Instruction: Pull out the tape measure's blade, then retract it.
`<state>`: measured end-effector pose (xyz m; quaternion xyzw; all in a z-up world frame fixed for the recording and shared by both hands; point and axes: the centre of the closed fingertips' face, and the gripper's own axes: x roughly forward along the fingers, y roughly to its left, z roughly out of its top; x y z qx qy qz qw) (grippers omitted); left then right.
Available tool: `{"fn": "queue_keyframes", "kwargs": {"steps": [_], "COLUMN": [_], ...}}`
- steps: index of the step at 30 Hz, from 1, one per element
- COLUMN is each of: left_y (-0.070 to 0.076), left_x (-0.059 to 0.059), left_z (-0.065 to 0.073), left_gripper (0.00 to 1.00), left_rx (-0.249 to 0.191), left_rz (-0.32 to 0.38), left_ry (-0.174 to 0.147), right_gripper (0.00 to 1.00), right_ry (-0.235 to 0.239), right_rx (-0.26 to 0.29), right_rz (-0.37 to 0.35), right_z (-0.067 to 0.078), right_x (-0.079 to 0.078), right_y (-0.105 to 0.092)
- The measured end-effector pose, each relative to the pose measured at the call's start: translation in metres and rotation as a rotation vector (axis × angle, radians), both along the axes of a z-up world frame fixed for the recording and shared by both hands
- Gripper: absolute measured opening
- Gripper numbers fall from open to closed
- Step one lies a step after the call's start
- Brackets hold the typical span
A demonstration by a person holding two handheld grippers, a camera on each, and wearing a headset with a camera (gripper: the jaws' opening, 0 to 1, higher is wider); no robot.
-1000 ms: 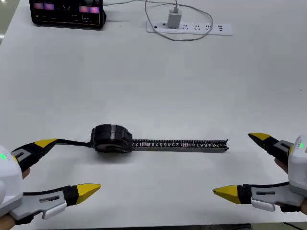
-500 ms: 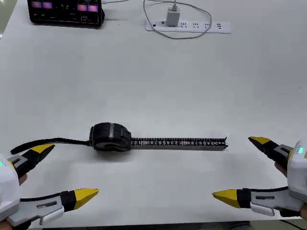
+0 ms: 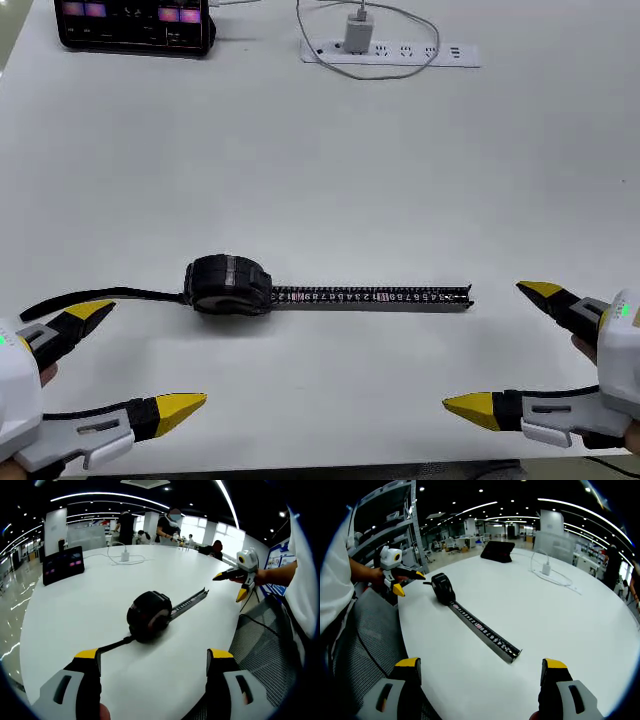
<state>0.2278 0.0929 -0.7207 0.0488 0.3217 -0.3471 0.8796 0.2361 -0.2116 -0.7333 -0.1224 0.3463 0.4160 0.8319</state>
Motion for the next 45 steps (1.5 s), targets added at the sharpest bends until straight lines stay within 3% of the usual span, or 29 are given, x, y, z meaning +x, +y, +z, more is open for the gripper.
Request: {"fn": "queue_keyframes", "kwargs": {"steps": [24, 45], "left_y": [0.002, 0.001], "left_x": [0.004, 0.004], "left_z": [0.004, 0.004], "left_gripper": [0.85, 0.85], "left_rx": [-0.004, -0.004], "left_rz": [0.011, 0.012], "left_ry": [-0.009, -0.009], "right_gripper": [0.99, 0.99], "right_ry": [-0.007, 0.002], "right_rx": [-0.004, -0.008], "right_rz": [0.01, 0.015], "right_z": [0.012, 0.008], "right_x": [-0.006, -0.007], "right_y": [0.009, 0.005]}}
